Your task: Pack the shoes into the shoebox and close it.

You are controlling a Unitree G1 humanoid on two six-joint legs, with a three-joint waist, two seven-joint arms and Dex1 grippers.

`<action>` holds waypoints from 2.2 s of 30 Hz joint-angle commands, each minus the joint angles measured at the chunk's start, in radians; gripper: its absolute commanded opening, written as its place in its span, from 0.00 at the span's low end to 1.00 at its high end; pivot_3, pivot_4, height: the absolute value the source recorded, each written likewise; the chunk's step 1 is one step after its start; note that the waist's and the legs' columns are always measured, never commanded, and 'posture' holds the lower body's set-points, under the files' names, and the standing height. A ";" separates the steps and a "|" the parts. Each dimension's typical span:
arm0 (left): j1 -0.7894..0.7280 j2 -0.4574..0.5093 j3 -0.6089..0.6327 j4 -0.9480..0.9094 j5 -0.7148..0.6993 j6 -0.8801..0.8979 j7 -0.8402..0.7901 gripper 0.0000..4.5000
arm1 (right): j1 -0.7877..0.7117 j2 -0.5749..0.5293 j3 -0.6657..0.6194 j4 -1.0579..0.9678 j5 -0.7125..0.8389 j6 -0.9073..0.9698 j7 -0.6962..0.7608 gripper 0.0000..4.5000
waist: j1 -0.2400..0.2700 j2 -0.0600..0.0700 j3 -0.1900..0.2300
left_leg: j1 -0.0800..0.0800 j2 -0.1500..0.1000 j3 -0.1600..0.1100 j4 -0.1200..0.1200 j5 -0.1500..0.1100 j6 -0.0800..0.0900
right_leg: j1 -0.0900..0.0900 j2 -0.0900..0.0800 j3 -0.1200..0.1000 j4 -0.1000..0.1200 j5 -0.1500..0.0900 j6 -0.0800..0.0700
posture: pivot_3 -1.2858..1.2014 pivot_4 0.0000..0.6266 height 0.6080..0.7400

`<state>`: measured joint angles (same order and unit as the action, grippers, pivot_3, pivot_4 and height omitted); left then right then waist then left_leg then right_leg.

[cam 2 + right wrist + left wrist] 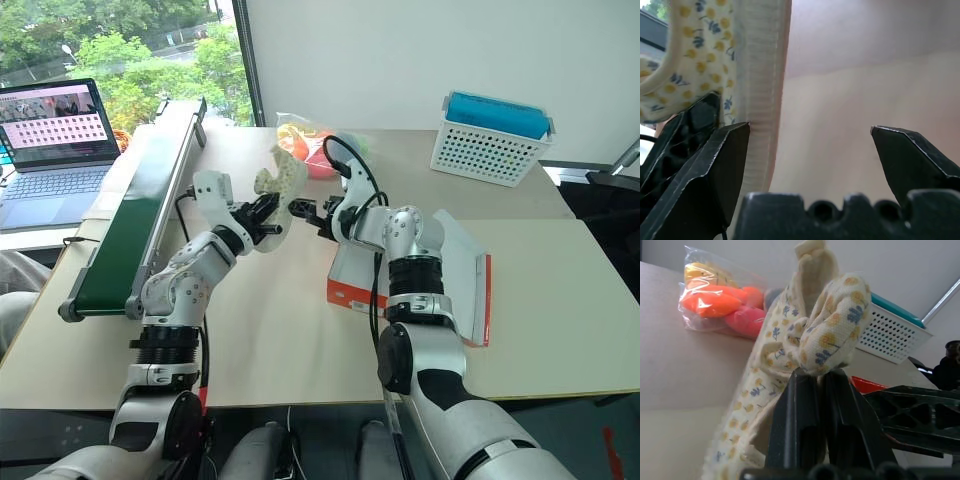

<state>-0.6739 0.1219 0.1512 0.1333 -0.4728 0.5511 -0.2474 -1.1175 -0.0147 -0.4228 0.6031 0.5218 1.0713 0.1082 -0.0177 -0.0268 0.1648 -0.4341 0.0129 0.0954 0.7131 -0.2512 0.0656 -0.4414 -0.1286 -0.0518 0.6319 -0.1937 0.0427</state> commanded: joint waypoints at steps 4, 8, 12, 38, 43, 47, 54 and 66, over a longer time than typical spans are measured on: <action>-0.020 -0.029 -0.035 -0.072 -0.010 0.003 -0.024 0.01 | -0.114 -0.021 -0.150 0.050 0.129 -0.027 -0.041 1.00 | -0.002 0.000 0.000 | -0.001 0.000 0.000 0.000 0.000 0.000 | -0.001 0.000 0.000 0.000 0.000 0.000 | 0.52 0.24 0.73; -0.026 -0.030 -0.035 -0.066 -0.008 0.002 -0.026 0.01 | -0.128 -0.017 -0.159 0.030 0.161 -0.024 -0.032 1.00 | -0.002 0.000 0.000 | -0.001 0.000 0.000 0.000 0.000 0.000 | -0.001 0.000 0.000 0.000 0.000 0.000 | 0.52 0.24 0.73; -0.028 -0.030 -0.037 -0.069 -0.008 0.005 -0.026 0.01 | -0.138 -0.005 -0.144 0.016 0.183 -0.027 -0.023 1.00 | -0.003 0.000 0.000 | -0.001 0.000 0.000 0.000 0.000 0.000 | -0.001 0.000 0.000 0.000 0.000 0.000 | 0.52 0.24 0.73; -0.018 -0.041 -0.040 -0.096 -0.012 0.024 -0.025 0.00 | -0.115 0.048 -0.117 -0.005 0.184 -0.102 -0.027 0.13 | -0.001 0.000 0.000 | -0.003 0.000 0.000 0.000 0.000 0.000 | -0.002 0.000 0.000 0.000 0.000 0.000 | 0.52 0.24 0.73; -0.008 -0.031 -0.056 -0.102 0.004 0.046 -0.023 0.00 | -0.110 0.068 -0.129 -0.022 0.195 -0.114 -0.037 0.11 | -0.001 0.000 0.000 | -0.003 0.000 -0.001 0.000 0.000 0.000 | -0.002 0.000 0.000 0.000 0.000 0.000 | 0.52 0.24 0.73; 0.005 -0.012 -0.085 -0.107 0.044 0.028 -0.031 0.00 | -0.114 0.077 -0.139 -0.040 0.203 -0.124 -0.045 0.11 | -0.002 0.000 0.000 | -0.003 0.000 0.000 0.000 0.000 0.000 | -0.002 0.000 0.000 0.000 0.000 0.000 | 0.52 0.24 0.73; 0.023 0.004 -0.110 -0.140 0.062 0.005 -0.082 0.47 | -0.105 0.059 -0.130 -0.077 0.171 -0.180 -0.063 0.10 | 0.000 0.001 0.000 | -0.004 0.000 0.000 0.000 0.000 0.000 | -0.003 0.000 0.000 0.000 0.000 0.000 | 0.52 0.24 0.73; 0.109 0.081 -0.186 -0.284 0.097 -0.050 -0.207 0.47 | -0.109 -0.221 -0.089 -0.096 0.071 -0.055 -0.205 0.10 | 0.002 0.001 0.001 | -0.006 0.000 0.000 0.000 0.000 0.000 | -0.005 0.000 0.000 0.000 0.000 0.000 | 0.52 0.24 0.73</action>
<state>-0.5787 0.1836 0.0020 -0.0846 -0.3898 0.5559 -0.3936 -1.1949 -0.2068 -0.5139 0.5752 0.5818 0.9398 -0.0726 -0.0156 -0.0256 0.1655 -0.4399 0.0132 0.0957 0.7128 -0.2509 0.0656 -0.4470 -0.1282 -0.0510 0.6314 -0.1937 0.0428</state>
